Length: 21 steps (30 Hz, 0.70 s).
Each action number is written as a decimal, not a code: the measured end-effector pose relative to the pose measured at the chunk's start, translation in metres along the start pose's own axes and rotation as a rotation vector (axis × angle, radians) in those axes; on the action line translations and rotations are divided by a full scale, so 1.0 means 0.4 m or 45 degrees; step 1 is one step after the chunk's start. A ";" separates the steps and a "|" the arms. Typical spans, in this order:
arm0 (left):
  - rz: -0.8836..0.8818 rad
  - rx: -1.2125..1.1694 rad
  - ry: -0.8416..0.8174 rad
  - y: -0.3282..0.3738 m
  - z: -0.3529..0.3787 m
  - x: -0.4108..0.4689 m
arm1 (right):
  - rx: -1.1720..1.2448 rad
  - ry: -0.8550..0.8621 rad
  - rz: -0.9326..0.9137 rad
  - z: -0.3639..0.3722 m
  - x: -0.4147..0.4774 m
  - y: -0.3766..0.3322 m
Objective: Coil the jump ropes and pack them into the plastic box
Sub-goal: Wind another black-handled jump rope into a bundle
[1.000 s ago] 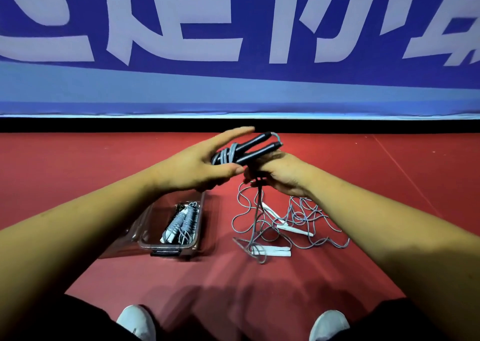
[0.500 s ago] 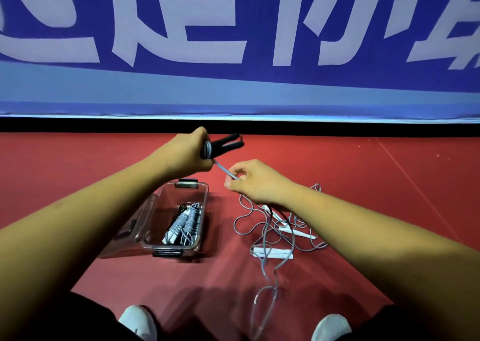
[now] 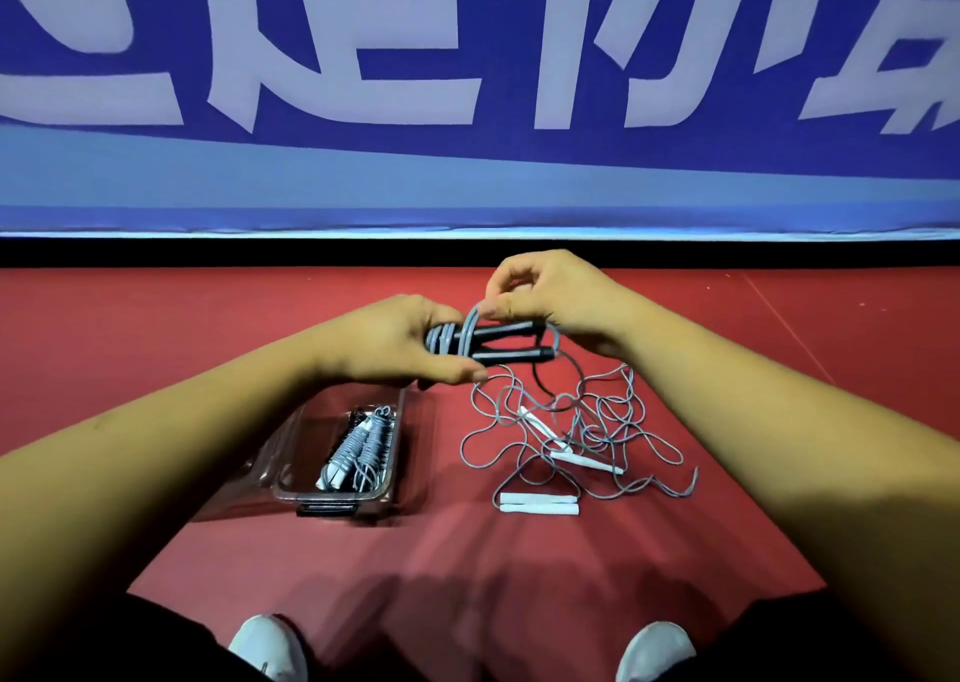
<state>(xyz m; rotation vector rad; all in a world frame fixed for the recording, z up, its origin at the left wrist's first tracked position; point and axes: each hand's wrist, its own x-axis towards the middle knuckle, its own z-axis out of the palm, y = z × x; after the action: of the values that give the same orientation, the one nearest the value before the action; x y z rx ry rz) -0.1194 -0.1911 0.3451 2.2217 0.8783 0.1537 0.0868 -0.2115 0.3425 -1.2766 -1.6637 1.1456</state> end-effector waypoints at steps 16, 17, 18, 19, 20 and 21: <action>-0.170 -0.252 0.546 -0.046 -0.044 0.034 | 0.333 -0.142 0.440 0.115 -0.009 0.067; -0.181 -0.084 0.589 -0.057 -0.055 0.035 | 0.308 -0.188 0.463 0.120 -0.014 0.065; -0.200 0.100 0.613 -0.069 -0.064 0.033 | 0.267 -0.211 0.469 0.123 -0.017 0.061; -0.230 0.275 0.613 -0.080 -0.072 0.030 | 0.169 -0.193 0.440 0.122 -0.018 0.055; -0.255 0.410 0.590 -0.090 -0.074 0.028 | 0.010 -0.147 0.374 0.118 -0.016 0.044; -0.270 0.500 0.548 -0.095 -0.072 0.027 | -0.189 -0.101 0.281 0.113 -0.013 0.031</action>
<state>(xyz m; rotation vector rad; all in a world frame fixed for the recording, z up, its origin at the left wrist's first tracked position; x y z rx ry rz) -0.1423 -0.1483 0.3392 2.4765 1.4779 0.3986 0.0503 -0.2249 0.3157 -1.5580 -1.7243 1.2344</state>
